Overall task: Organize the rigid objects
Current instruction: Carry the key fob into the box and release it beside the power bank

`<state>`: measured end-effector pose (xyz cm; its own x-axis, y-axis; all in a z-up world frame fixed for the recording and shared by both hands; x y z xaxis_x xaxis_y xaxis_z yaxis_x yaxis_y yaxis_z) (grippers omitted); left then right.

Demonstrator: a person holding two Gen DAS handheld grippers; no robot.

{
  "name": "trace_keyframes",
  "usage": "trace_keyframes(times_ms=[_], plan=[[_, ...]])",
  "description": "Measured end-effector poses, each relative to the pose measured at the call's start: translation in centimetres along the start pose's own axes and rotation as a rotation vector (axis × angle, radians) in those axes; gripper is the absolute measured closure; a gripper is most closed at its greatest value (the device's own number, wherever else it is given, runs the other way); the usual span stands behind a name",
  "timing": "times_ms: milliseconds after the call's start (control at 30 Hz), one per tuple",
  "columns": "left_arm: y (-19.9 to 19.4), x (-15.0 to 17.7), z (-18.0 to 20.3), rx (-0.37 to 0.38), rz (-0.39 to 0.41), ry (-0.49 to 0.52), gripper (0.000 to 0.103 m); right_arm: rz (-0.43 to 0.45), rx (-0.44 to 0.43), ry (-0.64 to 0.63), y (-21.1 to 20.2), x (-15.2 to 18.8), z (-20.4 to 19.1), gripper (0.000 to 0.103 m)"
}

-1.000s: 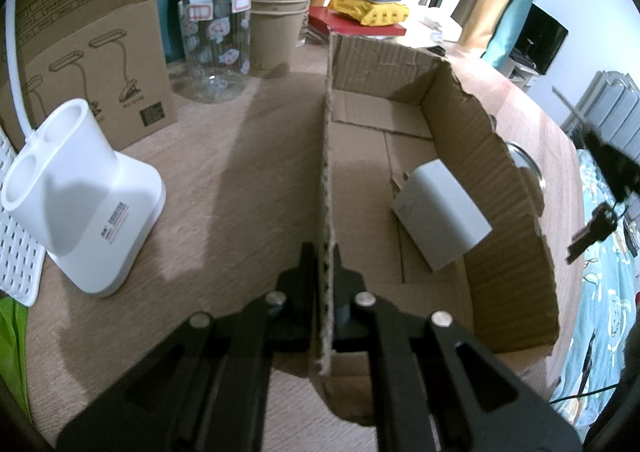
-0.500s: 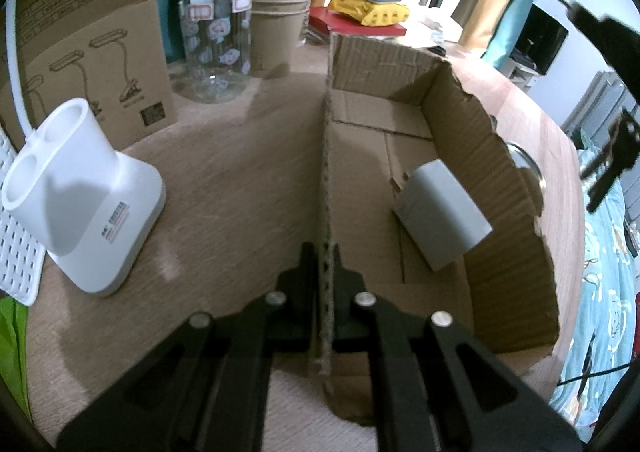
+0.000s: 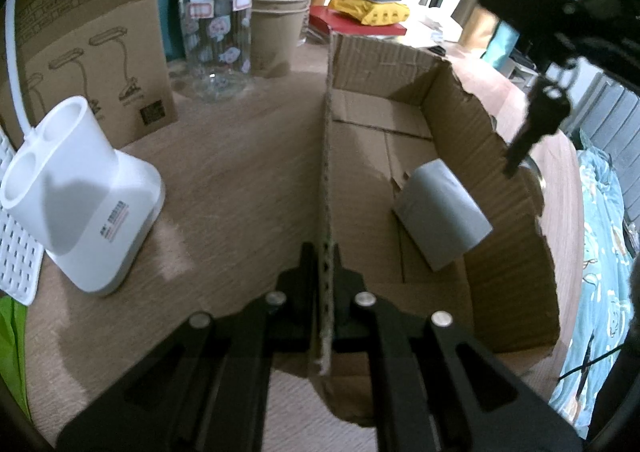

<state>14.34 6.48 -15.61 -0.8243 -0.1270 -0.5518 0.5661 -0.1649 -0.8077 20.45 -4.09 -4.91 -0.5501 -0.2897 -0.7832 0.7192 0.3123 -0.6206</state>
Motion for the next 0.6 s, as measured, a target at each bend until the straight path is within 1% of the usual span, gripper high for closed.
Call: trace_keyframes(times_ms=[333, 467, 600], plan=[[0.0, 0.1, 0.0, 0.003, -0.002, -0.001, 0.098, -0.119, -0.010, 0.019, 6.1, 1.8, 0.9, 0.065], [0.1, 0.2, 0.1, 0.006, -0.006, -0.003, 0.098, -0.168, -0.020, 0.021, 7.8, 2.7, 1.1, 0.065], [0.1, 0.3, 0.3, 0.006, -0.005, -0.003, 0.098, -0.197, -0.024, 0.019, 8.7, 3.3, 1.1, 0.065]])
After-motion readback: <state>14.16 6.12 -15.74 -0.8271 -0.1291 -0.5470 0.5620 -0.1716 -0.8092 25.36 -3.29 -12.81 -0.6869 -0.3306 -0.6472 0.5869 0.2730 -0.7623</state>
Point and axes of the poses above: each gripper's, at about its wrist camera, not at the fingertips, and y roughly the way its jaws point, z to its right, x to its underside, the point moved 2 cm from there along y, roughly the way its jaws point, and after that the axes turned 3 degrees about x, right-handed, at the moved point
